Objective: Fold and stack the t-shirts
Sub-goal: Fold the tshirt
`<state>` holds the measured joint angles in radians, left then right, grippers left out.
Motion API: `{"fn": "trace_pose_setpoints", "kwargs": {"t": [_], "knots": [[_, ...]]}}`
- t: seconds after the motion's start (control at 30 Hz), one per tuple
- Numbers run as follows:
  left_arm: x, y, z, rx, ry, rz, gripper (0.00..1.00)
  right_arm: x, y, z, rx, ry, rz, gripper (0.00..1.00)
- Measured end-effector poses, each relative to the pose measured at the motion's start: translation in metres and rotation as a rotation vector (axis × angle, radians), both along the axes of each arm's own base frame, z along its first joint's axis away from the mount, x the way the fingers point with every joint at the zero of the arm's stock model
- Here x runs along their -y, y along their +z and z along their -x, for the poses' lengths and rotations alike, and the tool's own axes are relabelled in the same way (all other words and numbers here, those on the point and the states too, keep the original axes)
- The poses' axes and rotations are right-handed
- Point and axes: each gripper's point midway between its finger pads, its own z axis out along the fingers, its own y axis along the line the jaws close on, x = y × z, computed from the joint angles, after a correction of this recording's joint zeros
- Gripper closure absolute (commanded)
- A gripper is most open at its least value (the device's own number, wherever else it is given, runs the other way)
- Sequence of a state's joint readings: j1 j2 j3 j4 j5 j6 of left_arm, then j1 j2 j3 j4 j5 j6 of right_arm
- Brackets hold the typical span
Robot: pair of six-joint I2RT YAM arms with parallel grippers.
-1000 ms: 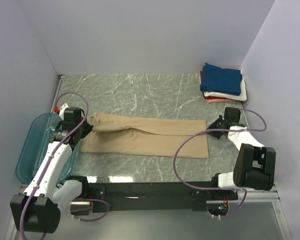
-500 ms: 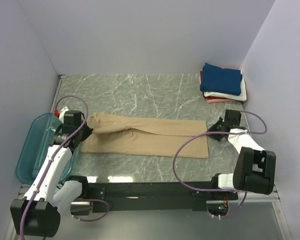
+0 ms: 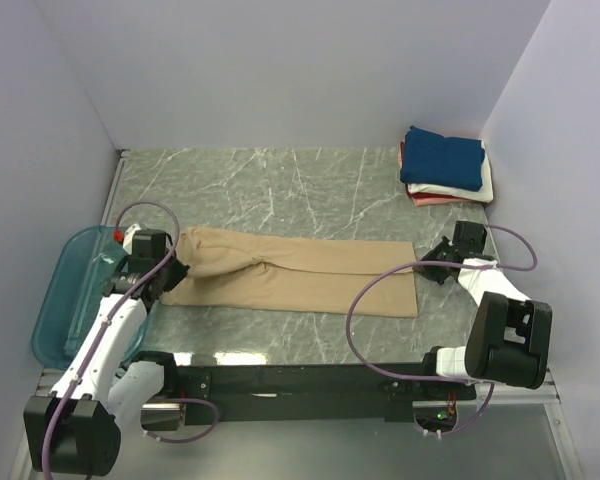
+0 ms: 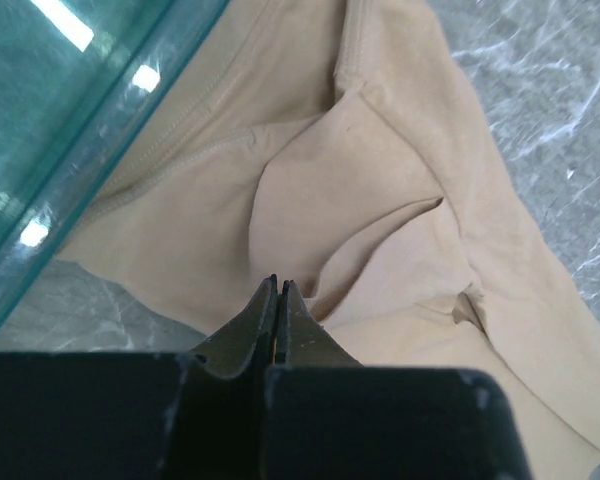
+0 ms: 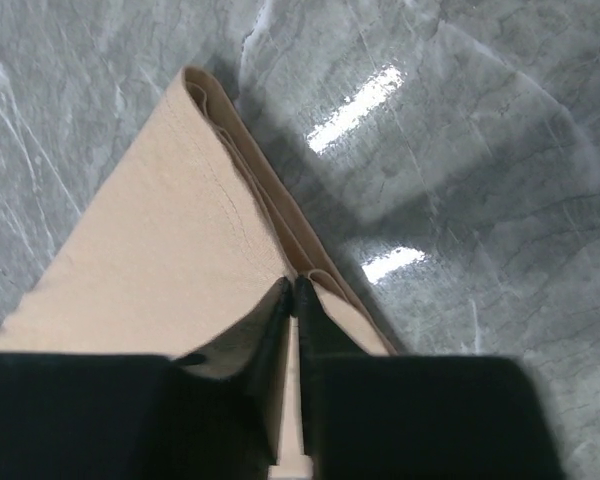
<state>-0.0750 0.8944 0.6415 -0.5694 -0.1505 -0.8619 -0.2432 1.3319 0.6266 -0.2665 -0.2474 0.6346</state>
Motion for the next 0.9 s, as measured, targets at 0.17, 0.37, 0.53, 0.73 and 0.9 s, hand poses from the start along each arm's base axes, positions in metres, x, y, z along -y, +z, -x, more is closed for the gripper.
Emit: {"fn": "trace_pose_setpoints", "kwargs": {"t": [0.17, 0.37, 0.53, 0.73, 0.9], "knots": [[0.008, -0.018, 0.008, -0.033, -0.013, 0.047, 1.0, -0.001, 0.0, 0.0, 0.003, 0.007, -0.001, 0.52], [0.015, -0.027, 0.01, -0.041, -0.016, 0.089, 0.98, -0.011, 0.019, -0.001, 0.066, 0.051, 0.03, 0.51], [0.016, -0.036, 0.014, -0.059, 0.008, 0.116, 0.99, -0.065, 0.042, -0.01, 0.136, 0.234, 0.072, 0.51], [0.017, -0.042, 0.017, -0.073, 0.021, 0.131, 0.99, -0.173, 0.073, -0.021, 0.241, 0.557, 0.067, 0.51], [0.018, -0.049, 0.019, -0.083, 0.038, 0.144, 1.0, -0.268, 0.095, -0.042, 0.336, 0.797, 0.08, 0.52]]}}
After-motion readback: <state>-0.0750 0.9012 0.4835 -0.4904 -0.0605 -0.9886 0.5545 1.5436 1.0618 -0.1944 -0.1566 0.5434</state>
